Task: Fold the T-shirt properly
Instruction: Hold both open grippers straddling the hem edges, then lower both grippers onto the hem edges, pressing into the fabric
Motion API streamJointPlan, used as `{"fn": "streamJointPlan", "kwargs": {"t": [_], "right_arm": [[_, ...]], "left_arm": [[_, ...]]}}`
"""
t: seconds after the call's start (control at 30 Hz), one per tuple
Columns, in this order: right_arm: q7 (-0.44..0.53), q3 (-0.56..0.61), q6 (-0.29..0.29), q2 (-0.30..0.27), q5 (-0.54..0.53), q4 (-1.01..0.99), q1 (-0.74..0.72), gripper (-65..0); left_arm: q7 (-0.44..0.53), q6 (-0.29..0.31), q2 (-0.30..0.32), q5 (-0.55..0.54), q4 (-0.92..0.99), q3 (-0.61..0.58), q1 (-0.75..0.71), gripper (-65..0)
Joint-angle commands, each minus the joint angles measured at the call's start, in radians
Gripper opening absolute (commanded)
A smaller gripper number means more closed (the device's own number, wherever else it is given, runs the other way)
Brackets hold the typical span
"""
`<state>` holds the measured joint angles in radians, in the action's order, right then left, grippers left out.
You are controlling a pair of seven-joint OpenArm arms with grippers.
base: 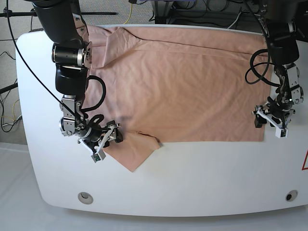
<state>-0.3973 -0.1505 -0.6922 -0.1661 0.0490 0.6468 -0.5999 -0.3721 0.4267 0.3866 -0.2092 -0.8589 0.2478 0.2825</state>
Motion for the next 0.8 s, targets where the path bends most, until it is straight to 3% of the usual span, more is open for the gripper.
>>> {"fn": "streamJointPlan", "kwargs": {"t": [0.0, 0.77], "right_arm": [[0.002, 0.001, -0.006, -0.007, -0.005, 0.019, -0.03, -29.6], [0.002, 0.0, -0.006, -0.005, 0.001, 0.055, 0.014, -29.7]], "left_arm": [[0.013, 0.004, 0.017, -0.005, -0.012, 0.005, 0.021, -27.7], [0.02, 0.004, 0.008, -0.007, -0.012, 0.003, 0.026, -27.4]]}}
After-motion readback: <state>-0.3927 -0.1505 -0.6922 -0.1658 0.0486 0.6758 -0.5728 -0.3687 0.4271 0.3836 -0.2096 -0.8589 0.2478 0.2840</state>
